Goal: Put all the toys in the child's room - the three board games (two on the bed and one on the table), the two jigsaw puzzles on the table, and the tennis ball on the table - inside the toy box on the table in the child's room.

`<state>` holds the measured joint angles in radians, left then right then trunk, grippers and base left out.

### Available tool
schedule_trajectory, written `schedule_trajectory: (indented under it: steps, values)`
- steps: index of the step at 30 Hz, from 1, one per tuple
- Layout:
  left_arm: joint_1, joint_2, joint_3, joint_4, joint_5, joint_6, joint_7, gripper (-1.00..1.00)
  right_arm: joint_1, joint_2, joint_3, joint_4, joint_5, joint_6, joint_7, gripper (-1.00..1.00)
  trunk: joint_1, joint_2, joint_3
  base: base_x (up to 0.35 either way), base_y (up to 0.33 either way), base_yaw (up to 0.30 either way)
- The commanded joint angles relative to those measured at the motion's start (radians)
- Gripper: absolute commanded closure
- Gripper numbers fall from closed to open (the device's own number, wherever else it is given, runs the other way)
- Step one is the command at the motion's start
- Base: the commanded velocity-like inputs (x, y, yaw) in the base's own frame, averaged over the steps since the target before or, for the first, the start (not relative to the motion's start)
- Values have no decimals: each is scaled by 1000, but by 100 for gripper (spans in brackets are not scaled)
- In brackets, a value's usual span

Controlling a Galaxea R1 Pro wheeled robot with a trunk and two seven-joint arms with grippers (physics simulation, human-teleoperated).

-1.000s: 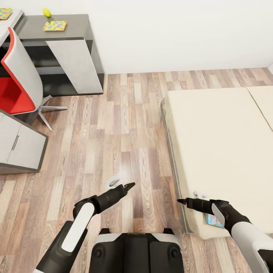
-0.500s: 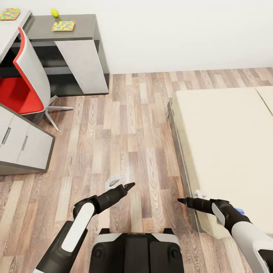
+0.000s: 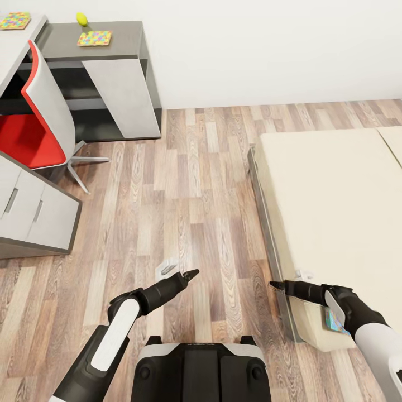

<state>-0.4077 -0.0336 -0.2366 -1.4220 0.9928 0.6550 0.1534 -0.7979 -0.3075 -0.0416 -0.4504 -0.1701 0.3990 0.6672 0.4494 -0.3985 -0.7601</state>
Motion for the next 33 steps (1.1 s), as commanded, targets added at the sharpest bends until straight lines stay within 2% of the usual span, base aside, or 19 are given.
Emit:
schedule_trajectory:
  steps: [1, 3, 4, 6, 7, 10, 11, 12, 13, 14, 15, 16, 20, 22, 24, 28, 29, 30, 33]
  values:
    - [0, 0, 0, -1, 11, 3, 9, -100, 0, 0, -3, -1, -5, 8, 3, -100, 1, -1, -1, 0, 8, 0]
    - [0, -1, -1, 0, 10, 3, 9, -100, 0, -27, -3, -31, -7, 15, 47, -100, 1, -1, -1, 0, 7, 0]
    - [0, -1, -1, 0, 10, 3, 9, -100, 0, -27, -3, -31, -7, 15, 47, -100, 1, -1, -1, 0, 7, 0]
    - [0, -2, -2, 1, 10, 3, 9, -100, 0, -55, -4, -69, -8, 35, 90, -100, 1, -1, -1, 0, 5, 0]
    - [0, -2, -2, 1, 10, 3, 9, -100, 0, -55, -4, -69, -8, 35, 90, -100, 1, -1, -1, 0, 4, 0]
    - [0, -3, -3, 4, 10, 3, 9, -100, 0, -84, -4, -110, -8, 74, 127, -100, 1, -1, -1, 0, 3, -2]
    - [0, -3, -3, 4, 10, 3, 9, -100, 0, -84, -4, -110, -8, 74, 127, -100, 1, -1, -1, 0, 3, -5]
    - [0, -4, -3, 5, 10, 3, 9, -100, 1, -100, -5, -131, -9, 98, 141, -100, 1, -1, -1, 0, 2, -18]
    - [0, -5, -3, 7, 10, 3, 9, -100, 6, -132, -5, -168, -10, 147, 161, -100, 1, -1, -1, 0, 1, -67]
    - [0, -6, -3, 9, 10, 3, 9, -100, 9, -147, -6, -185, -12, 167, 168, -100, 1, -1, -1, 0, 1, -91]
    - [0, -6, -3, 9, 10, 3, 9, -100, 9, -147, -6, -185, -12, 167, 168, -100, 1, -1, -1, 0, 1, -91]
    - [0, -6, -3, 10, 10, 3, 9, -100, 13, -161, -6, -200, -16, 182, 175, -100, 1, -1, 0, 0, 1, -109]
    - [0, -7, -3, 12, 10, 3, 9, -100, 23, -182, -11, -230, -28, 205, 183, -100, 1, -1, 0, 0, 1, -108]
    - [-1, -7, -4, 13, 10, 3, 9, -100, 30, -196, -24, -253, -42, 220, 189, -100, 1, -1, 1, 0, 0, -73]
    - [-1, -8, -4, 14, 12, 3, 9, -100, 40, -213, -67, -283, -63, 243, 196, -100, 1, -1, 1, 0, 0, -33]
    - [-3, -10, -5, 10, 14, 3, 9, -100, 42, -218, -81, -291, -68, 249, 198, -100, 1, -1, 1, 0, 0, -96]
    - [-6, -11, -10, 9, 14, 3, 9, -100, 42, -219, -84, -294, -70, 251, 198, -100, 1, -1, 1, 0, 0, -164]
    - [-53, -15, -75, 3, 14, 6, 20, -100, 43, -223, -95, -304, -73, 255, 199, -100, 1, -1, 1, 0, 0, -274]
    - [-59, -15, -84, 1, 15, 7, 27, -100, 43, -223, -96, -305, -73, 256, 199, -100, 1, -1, 1, 0, 0, -280]
